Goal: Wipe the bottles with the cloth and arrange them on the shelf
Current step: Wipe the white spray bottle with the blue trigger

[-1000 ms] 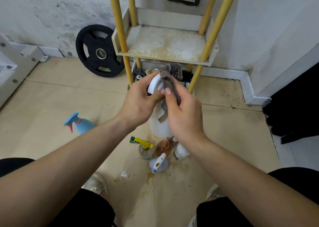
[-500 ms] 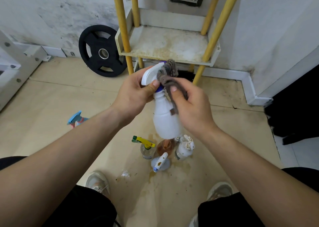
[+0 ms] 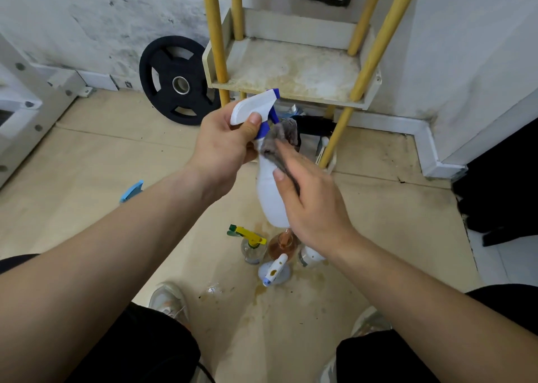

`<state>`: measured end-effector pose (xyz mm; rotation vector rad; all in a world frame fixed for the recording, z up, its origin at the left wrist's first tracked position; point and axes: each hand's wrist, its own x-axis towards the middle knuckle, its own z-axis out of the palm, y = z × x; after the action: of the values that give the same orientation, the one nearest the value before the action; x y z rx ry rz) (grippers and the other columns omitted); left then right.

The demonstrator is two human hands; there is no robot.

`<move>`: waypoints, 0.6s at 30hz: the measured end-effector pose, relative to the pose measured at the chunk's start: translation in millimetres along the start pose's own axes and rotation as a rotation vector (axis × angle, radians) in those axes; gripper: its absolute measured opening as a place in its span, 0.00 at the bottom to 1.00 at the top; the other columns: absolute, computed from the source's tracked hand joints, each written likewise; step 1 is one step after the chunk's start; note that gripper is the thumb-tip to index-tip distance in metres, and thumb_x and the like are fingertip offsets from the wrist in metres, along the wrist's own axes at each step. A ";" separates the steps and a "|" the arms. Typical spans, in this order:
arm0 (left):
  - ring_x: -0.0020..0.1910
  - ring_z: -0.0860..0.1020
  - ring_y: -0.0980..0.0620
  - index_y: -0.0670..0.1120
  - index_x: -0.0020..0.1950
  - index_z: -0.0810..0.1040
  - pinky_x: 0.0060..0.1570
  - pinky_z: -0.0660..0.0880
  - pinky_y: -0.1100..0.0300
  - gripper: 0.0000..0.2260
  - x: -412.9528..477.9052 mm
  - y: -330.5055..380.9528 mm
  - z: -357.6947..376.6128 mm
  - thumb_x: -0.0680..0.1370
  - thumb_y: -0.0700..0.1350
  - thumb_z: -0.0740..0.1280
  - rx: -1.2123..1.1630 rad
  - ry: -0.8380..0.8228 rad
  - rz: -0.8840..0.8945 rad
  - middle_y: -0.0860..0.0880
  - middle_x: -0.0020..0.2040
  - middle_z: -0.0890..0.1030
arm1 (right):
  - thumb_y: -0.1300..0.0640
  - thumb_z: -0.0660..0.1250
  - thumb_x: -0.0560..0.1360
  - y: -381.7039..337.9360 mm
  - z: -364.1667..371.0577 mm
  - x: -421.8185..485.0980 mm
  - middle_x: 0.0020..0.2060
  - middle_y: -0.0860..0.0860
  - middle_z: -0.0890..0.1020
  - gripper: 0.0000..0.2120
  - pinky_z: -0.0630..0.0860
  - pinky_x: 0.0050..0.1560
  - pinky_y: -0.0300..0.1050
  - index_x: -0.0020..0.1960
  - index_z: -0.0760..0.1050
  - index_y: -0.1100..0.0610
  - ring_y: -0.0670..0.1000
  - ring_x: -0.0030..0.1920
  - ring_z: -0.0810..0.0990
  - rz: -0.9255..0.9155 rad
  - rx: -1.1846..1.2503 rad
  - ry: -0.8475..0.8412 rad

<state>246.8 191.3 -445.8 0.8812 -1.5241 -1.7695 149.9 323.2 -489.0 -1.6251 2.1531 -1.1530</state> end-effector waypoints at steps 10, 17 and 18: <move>0.48 0.84 0.41 0.41 0.60 0.81 0.52 0.82 0.44 0.08 -8.9 0.9 8.2 0.83 0.39 0.65 0.019 0.075 0.011 0.36 0.52 0.84 | 0.51 0.57 0.84 -2.9 -1.6 3.2 0.68 0.45 0.78 0.23 0.73 0.64 0.40 0.79 0.65 0.49 0.40 0.65 0.76 0.043 0.084 0.001; 0.57 0.83 0.43 0.45 0.68 0.78 0.62 0.77 0.44 0.16 -15.2 -0.7 12.6 0.82 0.33 0.63 0.098 -0.083 -0.048 0.45 0.57 0.85 | 0.51 0.58 0.85 -3.2 -6.1 12.2 0.56 0.41 0.84 0.20 0.75 0.67 0.55 0.77 0.69 0.45 0.46 0.61 0.80 0.326 0.416 0.057; 0.55 0.83 0.48 0.45 0.69 0.77 0.58 0.77 0.50 0.18 -15.3 0.0 12.6 0.82 0.31 0.62 0.117 -0.094 -0.051 0.48 0.59 0.85 | 0.51 0.58 0.85 -0.4 -7.8 15.6 0.55 0.40 0.84 0.19 0.75 0.67 0.57 0.75 0.72 0.46 0.46 0.62 0.81 0.357 0.472 0.060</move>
<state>245.4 210.9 -443.2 0.9119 -1.6940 -1.7958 139.9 312.9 -479.1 -0.9754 1.9010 -1.4560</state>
